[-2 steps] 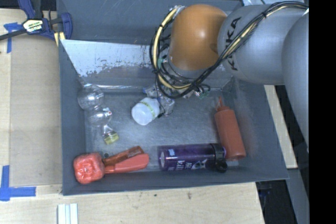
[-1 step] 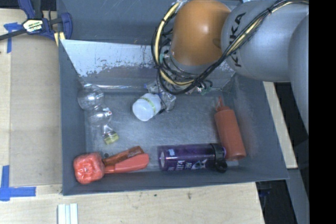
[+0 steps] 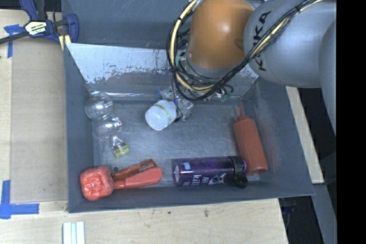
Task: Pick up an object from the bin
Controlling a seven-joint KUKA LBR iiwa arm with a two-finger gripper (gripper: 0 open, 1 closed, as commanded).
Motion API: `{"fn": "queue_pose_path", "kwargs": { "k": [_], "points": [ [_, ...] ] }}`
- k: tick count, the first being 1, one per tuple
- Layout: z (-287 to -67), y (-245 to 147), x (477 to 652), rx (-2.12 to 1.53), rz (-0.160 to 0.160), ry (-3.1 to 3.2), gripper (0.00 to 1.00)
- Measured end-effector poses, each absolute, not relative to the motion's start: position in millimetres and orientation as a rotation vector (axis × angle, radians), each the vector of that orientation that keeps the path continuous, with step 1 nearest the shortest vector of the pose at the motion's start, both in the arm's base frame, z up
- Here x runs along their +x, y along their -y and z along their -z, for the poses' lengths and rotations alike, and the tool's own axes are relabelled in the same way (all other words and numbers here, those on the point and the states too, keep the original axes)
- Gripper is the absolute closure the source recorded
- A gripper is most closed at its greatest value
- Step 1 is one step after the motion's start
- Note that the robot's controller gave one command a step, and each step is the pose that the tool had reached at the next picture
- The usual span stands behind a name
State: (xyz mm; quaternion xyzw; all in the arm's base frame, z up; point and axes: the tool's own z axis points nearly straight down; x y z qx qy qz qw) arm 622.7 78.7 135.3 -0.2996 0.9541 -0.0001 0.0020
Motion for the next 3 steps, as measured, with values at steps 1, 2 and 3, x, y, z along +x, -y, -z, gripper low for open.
{"fn": "queue_pose_path", "kwargs": {
  "k": [1,2,3],
  "points": [
    [-146,-79,623.3,-0.938,0.001,-2.993,1.00],
    [-155,-79,623.3,-0.937,0.001,-2.994,1.00],
    [-163,-79,623.9,-0.936,0.001,-2.993,1.00]
  ]
}}
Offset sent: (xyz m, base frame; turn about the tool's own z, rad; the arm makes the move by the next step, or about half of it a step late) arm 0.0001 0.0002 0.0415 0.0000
